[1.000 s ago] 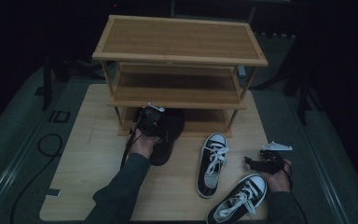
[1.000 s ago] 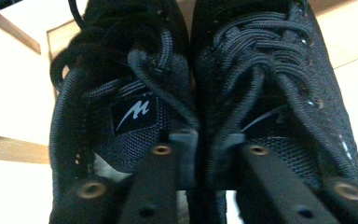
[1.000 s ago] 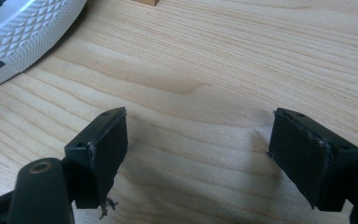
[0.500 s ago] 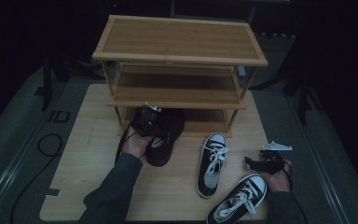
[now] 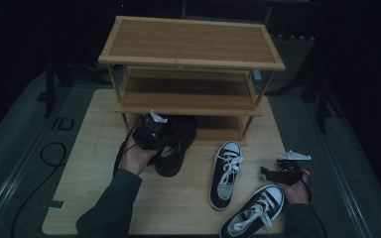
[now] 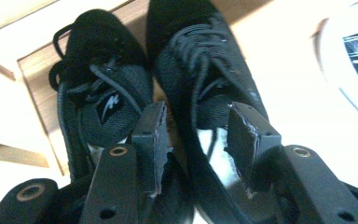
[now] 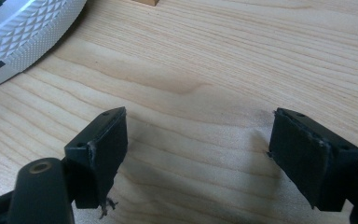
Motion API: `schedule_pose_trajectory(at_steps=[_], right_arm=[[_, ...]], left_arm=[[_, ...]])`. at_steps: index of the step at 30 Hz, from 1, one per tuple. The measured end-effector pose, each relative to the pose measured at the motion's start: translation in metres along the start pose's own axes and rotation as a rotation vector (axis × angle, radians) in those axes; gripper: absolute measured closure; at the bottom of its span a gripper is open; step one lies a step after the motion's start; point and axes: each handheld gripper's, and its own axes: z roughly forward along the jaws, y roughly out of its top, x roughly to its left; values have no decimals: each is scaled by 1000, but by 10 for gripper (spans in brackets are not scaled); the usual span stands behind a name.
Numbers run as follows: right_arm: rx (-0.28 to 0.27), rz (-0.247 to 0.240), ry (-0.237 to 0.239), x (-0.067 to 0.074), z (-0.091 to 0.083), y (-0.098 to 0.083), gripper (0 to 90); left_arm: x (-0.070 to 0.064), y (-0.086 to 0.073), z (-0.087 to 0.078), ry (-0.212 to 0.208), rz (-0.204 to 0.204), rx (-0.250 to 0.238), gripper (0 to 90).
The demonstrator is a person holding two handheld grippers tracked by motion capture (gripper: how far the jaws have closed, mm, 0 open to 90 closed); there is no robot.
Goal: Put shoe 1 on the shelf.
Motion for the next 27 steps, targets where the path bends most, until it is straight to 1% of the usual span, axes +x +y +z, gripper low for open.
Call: schedule_pose_trajectory(at_steps=[1, 2, 3, 4, 6, 7, 8, 9, 10, 11, 12, 13, 14, 15, 16, 17, 20, 21, 22, 23, 26, 27], right_arm=[[0, 0, 0, 0, 0, 0, 191], [-1, -1, 0, 0, 0, 0, 191], [-1, -1, 0, 0, 0, 0, 191], [-1, -2, 0, 0, 0, 0, 191], [-2, -2, 0, 0, 0, 0, 191], [-2, -2, 0, 0, 0, 0, 191], [-1, -1, 0, 0, 0, 0, 191], [-1, -1, 0, 0, 0, 0, 191], [-1, -1, 0, 0, 0, 0, 191], [-1, -1, 0, 0, 0, 0, 191], [-1, -1, 0, 0, 0, 0, 191], [-1, -1, 0, 0, 0, 0, 191], [-1, 0, 0, 0, 0, 0, 191], [-1, 0, 0, 0, 0, 0, 191], [-1, -1, 0, 0, 0, 0, 191], [-1, -1, 0, 0, 0, 0, 191], [-1, 0, 0, 0, 0, 0, 191], [-1, 0, 0, 0, 0, 0, 191], [-1, -1, 0, 0, 0, 0, 191], [-1, -1, 0, 0, 0, 0, 191], [-1, -1, 0, 0, 0, 0, 191], [-1, -1, 0, 0, 0, 0, 191]], left_arm=[[-1, -1, -2, -10, 5, -10, 609], [-3, -3, -10, -35, 16, -29, 644], [-3, -3, -10, -35, 16, -29, 683], [-5, -6, -19, -71, 27, -48, 719], [-6, -7, -21, -77, 32, -54, 780], [-7, -9, -23, -78, 40, -50, 780], [-8, -11, -25, -82, 50, -51, 841], [-8, -12, -26, -86, 57, -48, 841], [-7, -17, -26, -107, 68, -36, 899], [-7, -17, -26, -107, 68, -36, 900], [-4, -21, -25, -115, 53, -34, 900], [-4, -21, -25, -115, 53, -34, 900], [-1, -26, -24, -125, 37, -36, 900], [-1, -26, -24, -125, 37, -36, 900], [2, -31, -24, -133, 26, -35, 900], [2, -31, -24, -133, 26, -35, 900], [5, -38, -24, -155, 1, -40, 900], [6, -41, -23, -158, -5, -40, 900], [6, -47, -21, -162, -12, -30, 900], [6, -47, -21, -162, -12, -30, 900], [5, -56, -18, -163, -15, -15, 900], [5, -56, -18, -163, -15, -15, 900]])
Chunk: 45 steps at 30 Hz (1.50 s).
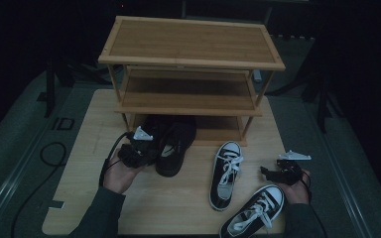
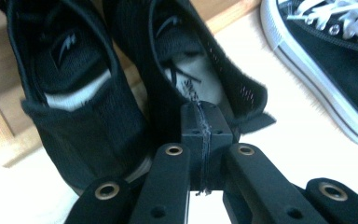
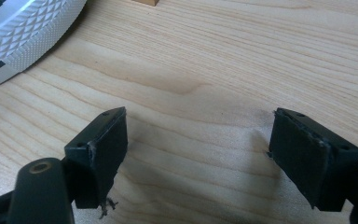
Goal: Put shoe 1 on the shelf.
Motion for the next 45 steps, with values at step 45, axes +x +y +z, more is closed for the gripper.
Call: schedule_pose_trajectory(at_steps=[45], right_arm=[[-1, -1, 0, 0, 0, 0, 191]], left_arm=[[-28, -42, 56, 8, 124, 160, 900]])
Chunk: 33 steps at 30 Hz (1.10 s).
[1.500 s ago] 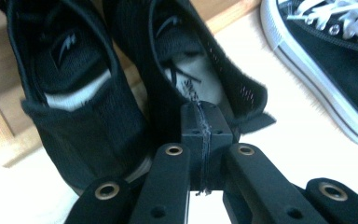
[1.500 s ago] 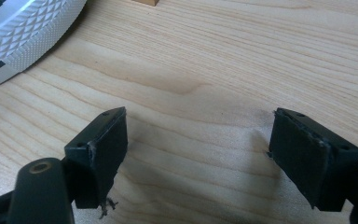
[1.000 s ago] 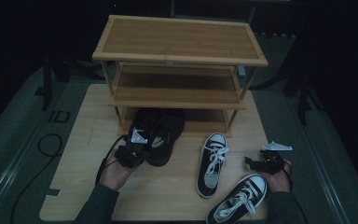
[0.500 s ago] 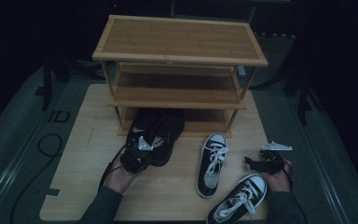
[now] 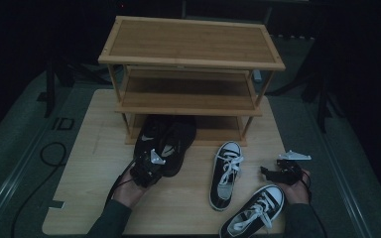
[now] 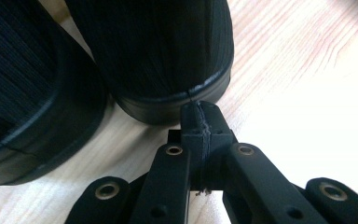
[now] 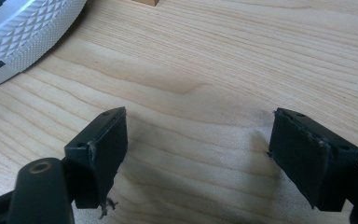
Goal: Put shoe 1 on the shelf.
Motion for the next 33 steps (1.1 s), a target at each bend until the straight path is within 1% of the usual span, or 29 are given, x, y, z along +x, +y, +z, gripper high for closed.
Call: schedule_pose_trajectory(at_steps=[5, 6, 11, 15, 19, 21, 24, 25, 26, 27, 28, 30, 31, 33], right_arm=[[0, 0, 0, 0, 0, 0, 191], [0, 0, 0, 0, 0, 0, 191], [0, 0, 0, 0, 0, 0, 191], [0, 0, 0, 0, 0, 0, 191], [0, 0, 0, 0, 0, 0, 191], [0, 0, 0, 0, 0, 0, 190], [0, 0, 0, 0, 0, 0, 191], [0, 0, 0, 0, 0, 0, 191], [0, 0, 0, 0, 0, 0, 191], [0, 0, 0, 0, 0, 0, 191], [1, 0, 0, 0, 0, 0, 191], [1, 1, 0, 0, 0, 0, 190], [1, 1, 0, 0, 0, 0, 191], [1, 0, 0, 0, 0, 0, 191]], left_arm=[[0, -2, 5, 0, 1, 16, 900], [1, -2, 7, -9, 0, 25, 898], [0, -3, 11, -8, -1, 39, 897], [-1, -2, 14, 1, 12, 43, 896], [-1, 2, 15, 20, 9, 46, 897], [0, 4, 16, 35, 3, 41, 897], [1, 6, 17, 40, -3, 39, 898], [2, 10, 17, 49, -8, 34, 898], [2, 12, 17, 39, -11, 26, 899], [2, 13, 16, 44, -7, 23, 899], [1, 15, 16, 47, -13, 8, 899], [1, 17, 16, 47, -12, 3, 899], [0, 22, 14, 59, -8, -8, 899], [0, 25, 15, 52, -5, -8, 900]])
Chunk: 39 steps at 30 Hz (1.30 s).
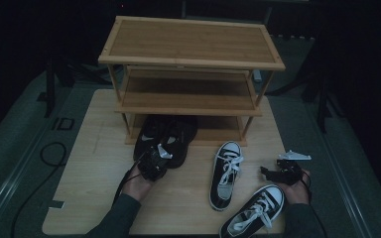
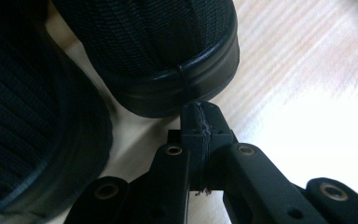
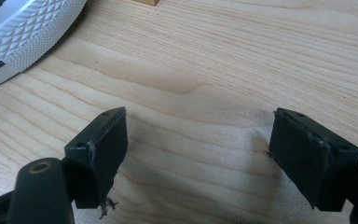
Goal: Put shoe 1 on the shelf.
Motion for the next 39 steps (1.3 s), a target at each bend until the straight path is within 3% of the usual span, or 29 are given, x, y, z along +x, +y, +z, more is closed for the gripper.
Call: schedule_pose_trajectory(at_steps=[5, 12, 15, 17, 26, 39], right_arm=[[0, 0, 0, 0, 0, 0, 190], [-1, 2, 0, 0, 0, 0, 190], [-1, 2, 0, 0, 0, 0, 190], [0, 1, 0, 0, 0, 0, 190], [-1, 0, 0, 0, 0, 0, 190], [0, 1, 1, 0, 0, 0, 190]], left_arm=[[-5, 8, 2, 1, -1, -23, 899], [-15, 5, 16, -19, 54, 47, 898], [-13, 5, 19, -8, 46, 50, 897], [-9, 7, 19, -30, 21, 39, 900], [-1, 23, 27, 23, 14, 37, 900], [4, 54, 47, 29, 37, 49, 900]])
